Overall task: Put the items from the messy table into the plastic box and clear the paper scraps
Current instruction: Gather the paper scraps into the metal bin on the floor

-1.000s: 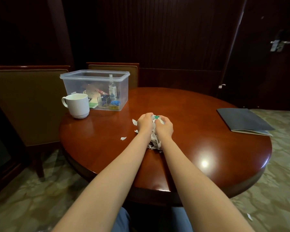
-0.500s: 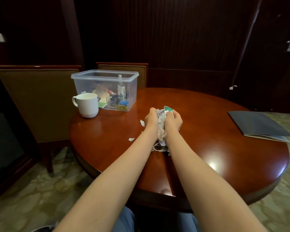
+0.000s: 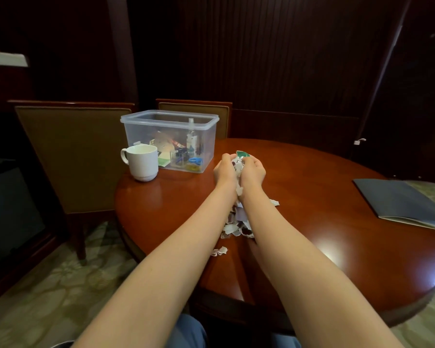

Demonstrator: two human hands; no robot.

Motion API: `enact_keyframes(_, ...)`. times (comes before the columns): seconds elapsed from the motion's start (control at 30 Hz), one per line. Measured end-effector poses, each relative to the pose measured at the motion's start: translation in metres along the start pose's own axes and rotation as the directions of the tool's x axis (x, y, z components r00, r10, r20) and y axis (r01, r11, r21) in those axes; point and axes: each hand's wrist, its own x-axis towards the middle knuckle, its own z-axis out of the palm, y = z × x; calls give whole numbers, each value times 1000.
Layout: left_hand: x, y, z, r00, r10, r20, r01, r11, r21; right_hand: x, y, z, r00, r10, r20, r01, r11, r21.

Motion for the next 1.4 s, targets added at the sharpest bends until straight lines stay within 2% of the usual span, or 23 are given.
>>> enact_keyframes(0.3, 6, 34, -35, 991, 24, -133, -39, 994, -106, -13, 11, 53, 998, -15, 67, 18, 999, -46)
enact_keyframes(0.5, 11, 59, -66, 988, 42, -145, -64, 987, -145, -27, 17, 92, 987, -24, 157, 40, 995, -96)
enact_keyframes(0.67, 9, 78, -97, 969, 72, -236, -117, 976, -183, -45, 26, 124, 970, -7, 244, 35, 993, -109)
enact_keyframes(0.83, 4, 99, -138, 948, 103, -300, -154, 976, -152, -70, 49, 161, 948, 16, 317, 21, 993, -113)
enact_keyframes(1.1, -13, 126, -220, 875, 168, -453, -232, 969, -88, -134, 87, 222, 887, 153, 435, -95, 984, -152)
enact_keyframes(1.4, -28, 107, -326, 771, 107, -628, -230, 966, -118, -205, 163, 247, 799, 285, 530, -153, 948, -279)
